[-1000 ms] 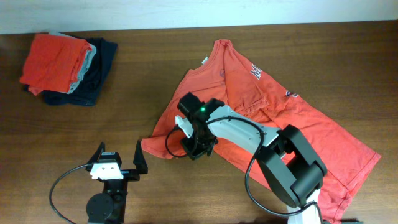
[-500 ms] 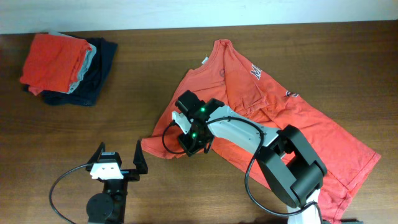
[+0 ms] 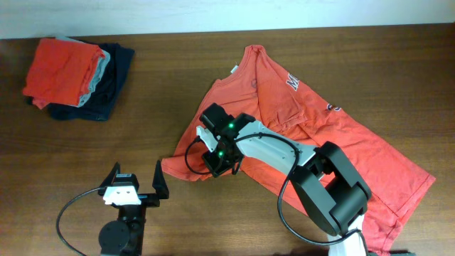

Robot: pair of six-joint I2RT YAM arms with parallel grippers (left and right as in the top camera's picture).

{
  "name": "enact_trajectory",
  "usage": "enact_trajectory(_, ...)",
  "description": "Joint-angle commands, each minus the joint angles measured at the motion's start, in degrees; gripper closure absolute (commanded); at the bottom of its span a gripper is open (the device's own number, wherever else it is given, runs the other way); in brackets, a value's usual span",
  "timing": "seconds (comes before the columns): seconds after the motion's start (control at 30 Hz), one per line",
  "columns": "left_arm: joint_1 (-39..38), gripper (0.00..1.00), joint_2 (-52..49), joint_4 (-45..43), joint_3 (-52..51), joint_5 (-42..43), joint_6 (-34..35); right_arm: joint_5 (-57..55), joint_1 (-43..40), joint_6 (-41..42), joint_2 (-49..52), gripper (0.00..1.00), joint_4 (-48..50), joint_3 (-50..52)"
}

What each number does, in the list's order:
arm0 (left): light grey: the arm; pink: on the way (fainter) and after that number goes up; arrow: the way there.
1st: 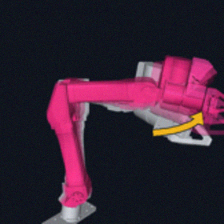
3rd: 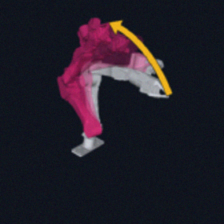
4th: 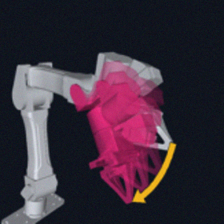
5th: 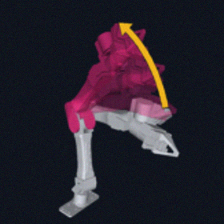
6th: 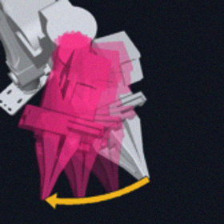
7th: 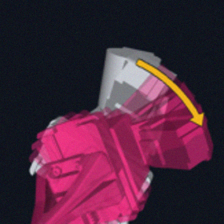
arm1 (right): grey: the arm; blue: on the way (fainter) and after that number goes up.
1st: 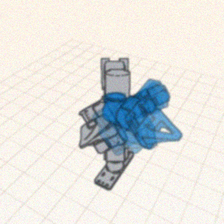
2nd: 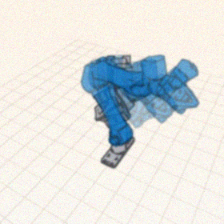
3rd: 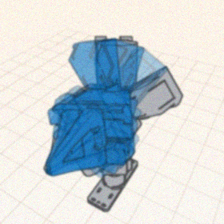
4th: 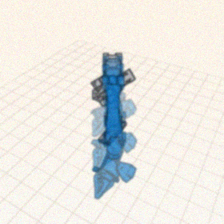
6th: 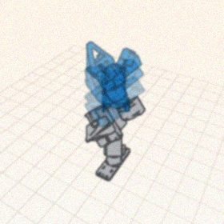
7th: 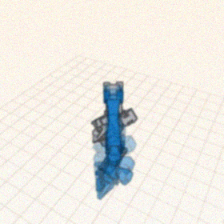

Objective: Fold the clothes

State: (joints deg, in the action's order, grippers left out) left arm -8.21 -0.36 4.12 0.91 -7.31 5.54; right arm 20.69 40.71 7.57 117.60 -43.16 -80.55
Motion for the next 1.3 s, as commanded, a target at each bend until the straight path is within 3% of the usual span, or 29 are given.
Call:
enact_trajectory(0.0, -0.15, 0.00, 0.07, 0.02, -0.37, 0.42, -0.92, -3.08, 0.15, 2.80, 0.87, 0.96, 1.42, 0.04)
enact_trajectory(0.37, -0.15, 0.00, 0.07, 0.00, -0.37, 0.42, -0.92, -3.80, 0.15, 6.47, 2.80, 0.96, 2.62, 0.04)
enact_trajectory(0.77, -0.15, 0.01, 0.07, 0.00, -0.37, 0.42, -0.92, 6.16, 0.15, 9.46, 2.80, 0.91, -3.26, 0.02)
enact_trajectory(1.07, -0.15, 0.00, 0.07, 0.00, -0.37, 0.42, -0.92, 6.32, 0.15, 9.22, 2.80, 0.91, -11.21, 0.02)
enact_trajectory(1.27, -0.15, 0.01, 0.07, 0.02, -0.37, 0.42, -0.92, 6.34, 0.15, 8.81, 2.64, 0.96, -11.32, -1.18)
